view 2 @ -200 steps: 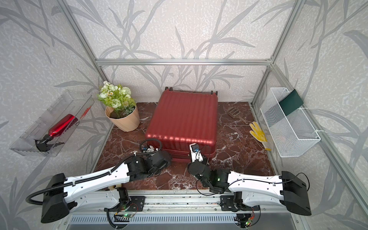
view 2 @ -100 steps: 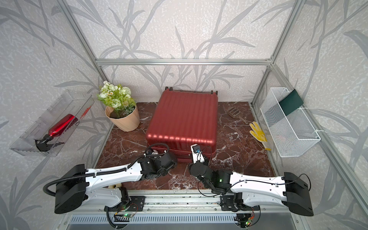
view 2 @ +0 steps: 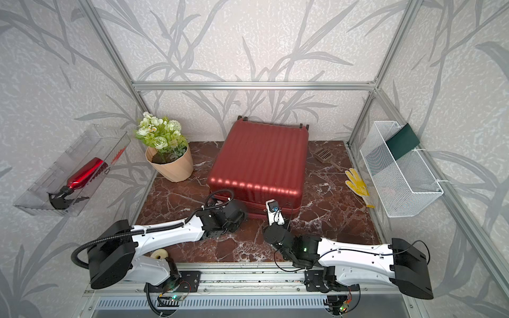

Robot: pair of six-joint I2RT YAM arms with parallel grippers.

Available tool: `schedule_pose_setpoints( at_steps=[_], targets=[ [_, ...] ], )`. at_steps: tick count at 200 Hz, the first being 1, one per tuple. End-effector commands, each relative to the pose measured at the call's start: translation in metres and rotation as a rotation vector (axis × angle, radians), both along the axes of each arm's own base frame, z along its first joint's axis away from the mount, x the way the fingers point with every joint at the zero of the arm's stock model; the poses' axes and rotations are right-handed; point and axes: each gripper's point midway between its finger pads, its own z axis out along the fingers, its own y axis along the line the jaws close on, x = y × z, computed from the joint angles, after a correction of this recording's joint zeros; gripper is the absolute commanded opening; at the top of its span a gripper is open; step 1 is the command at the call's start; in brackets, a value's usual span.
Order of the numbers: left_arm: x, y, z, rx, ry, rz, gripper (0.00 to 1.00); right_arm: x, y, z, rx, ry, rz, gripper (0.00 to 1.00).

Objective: Open the suitcase zippers
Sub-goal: Unzip the zipper on the suitcase.

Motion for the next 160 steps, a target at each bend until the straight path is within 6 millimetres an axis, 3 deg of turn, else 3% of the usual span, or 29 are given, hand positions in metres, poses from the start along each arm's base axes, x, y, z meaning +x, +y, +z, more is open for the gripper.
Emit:
schedule_pose_setpoints(
  at_steps=[1, 22, 38, 71, 105, 116, 138, 160],
  targets=[
    [-0.001, 0.052, -0.043, 0.198, 0.087, 0.089, 0.17, -0.006, 0.017, 0.037, 0.156, -0.052, 0.048, 0.0],
    [0.004, 0.065, -0.043, 0.221, 0.089, 0.114, 0.04, -0.006, 0.012, 0.034, 0.121, -0.061, 0.056, 0.0],
    [0.007, 0.068, -0.047, 0.226, 0.103, 0.113, 0.03, -0.005, 0.007, 0.028, 0.119, -0.043, 0.062, 0.0],
    [0.014, 0.062, -0.054, 0.21, 0.114, 0.081, 0.34, -0.006, 0.004, 0.019, 0.116, -0.004, 0.085, 0.0],
    [0.025, 0.042, -0.07, 0.202, 0.18, -0.039, 0.45, -0.009, 0.009, 0.012, 0.122, 0.036, 0.131, 0.0],
    [0.021, 0.042, -0.078, 0.199, 0.252, -0.048, 0.36, -0.009, 0.009, 0.011, 0.124, 0.043, 0.137, 0.0],
    [0.017, 0.047, -0.079, 0.213, 0.276, -0.048, 0.01, -0.007, 0.001, 0.013, 0.104, 0.033, 0.126, 0.0],
    [0.025, 0.061, -0.055, 0.242, 0.2, -0.003, 0.0, -0.001, -0.015, 0.012, 0.075, 0.043, 0.1, 0.0]
  ],
)
